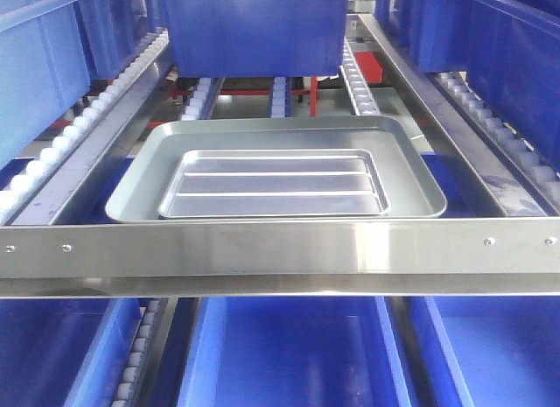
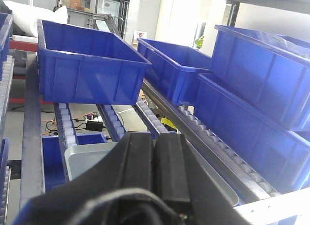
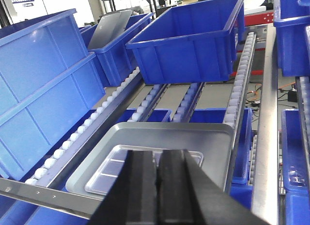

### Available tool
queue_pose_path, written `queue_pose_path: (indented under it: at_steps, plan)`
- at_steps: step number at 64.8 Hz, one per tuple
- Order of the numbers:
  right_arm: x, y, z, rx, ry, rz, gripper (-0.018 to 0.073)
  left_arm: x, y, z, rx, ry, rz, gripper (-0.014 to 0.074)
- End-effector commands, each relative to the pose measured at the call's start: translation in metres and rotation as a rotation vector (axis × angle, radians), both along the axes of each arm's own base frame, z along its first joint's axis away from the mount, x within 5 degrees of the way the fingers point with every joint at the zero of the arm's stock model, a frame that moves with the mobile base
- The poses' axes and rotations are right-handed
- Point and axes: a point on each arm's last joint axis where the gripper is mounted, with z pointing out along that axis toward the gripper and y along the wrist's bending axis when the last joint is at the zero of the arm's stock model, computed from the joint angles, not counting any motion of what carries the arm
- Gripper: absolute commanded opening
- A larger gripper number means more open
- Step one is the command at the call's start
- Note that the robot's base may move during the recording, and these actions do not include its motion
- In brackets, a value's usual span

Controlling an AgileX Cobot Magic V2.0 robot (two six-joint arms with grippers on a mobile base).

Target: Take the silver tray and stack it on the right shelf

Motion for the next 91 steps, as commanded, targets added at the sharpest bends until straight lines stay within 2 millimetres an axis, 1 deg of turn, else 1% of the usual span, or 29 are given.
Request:
queue_pose_path:
  at_steps: [1, 24, 32, 37, 42, 46, 49, 54, 57, 64, 74, 79, 91]
  plan:
    - [-0.002, 0.002, 0.012, 0.011, -0.063, 0.033, 0.0052, -0.003, -0.001, 0.015, -0.054, -0.076, -0.026, -0.0092]
    - [-0.002, 0.002, 0.012, 0.010, -0.062, 0.032, 0.0052, -0.003, -0.001, 0.015, -0.054, -0.076, -0.026, -0.0092]
    - [0.000, -0.004, 0.006, -0.018, 0.003, -0.048, 0.0052, -0.003, -0.001, 0.015, -0.054, -0.076, -0.026, -0.0092]
    - [-0.003, -0.011, 0.002, -0.113, -0.007, -0.101, 0.0052, -0.003, -0.001, 0.015, -0.054, -0.076, -0.026, -0.0092]
    - [-0.011, -0.015, -0.001, -0.276, -0.081, -0.136, 0.0052, -0.003, -0.001, 0.015, -0.054, -0.076, -0.026, -0.0092]
    - [-0.016, -0.017, -0.007, -0.343, -0.111, -0.163, 0.0052, -0.003, -0.001, 0.015, -0.054, -0.076, -0.026, -0.0092]
    - [-0.018, -0.018, -0.015, -0.324, -0.104, -0.185, 0.0052, -0.003, -0.001, 0.015, -0.054, -0.076, -0.026, -0.0092]
    - [-0.019, -0.019, -0.031, -0.187, -0.081, -0.228, 0.0052, -0.003, -0.001, 0.015, -0.054, -0.076, -0.026, -0.0092]
    - [-0.018, -0.021, -0.039, -0.137, -0.106, -0.268, 0.0052, -0.003, -0.001, 0.015, -0.054, -0.076, -0.026, -0.0092]
    - [-0.016, -0.026, -0.059, -0.120, -0.202, -0.366, 0.0052, -0.003, -0.001, 0.015, -0.052, -0.077, -0.026, -0.0092]
    - [-0.017, -0.029, -0.084, -0.116, -0.225, -0.424, 0.0052, -0.003, -0.001, 0.015, -0.052, -0.077, -0.026, -0.0092]
    - [-0.020, -0.029, -0.086, -0.116, -0.222, -0.425, 0.0052, -0.003, -0.001, 0.015, -0.052, -0.077, -0.026, -0.0092]
    - [-0.020, -0.029, -0.086, -0.117, -0.223, -0.425, 0.0052, -0.003, -0.001, 0.016, -0.053, -0.079, -0.026, -0.0092]
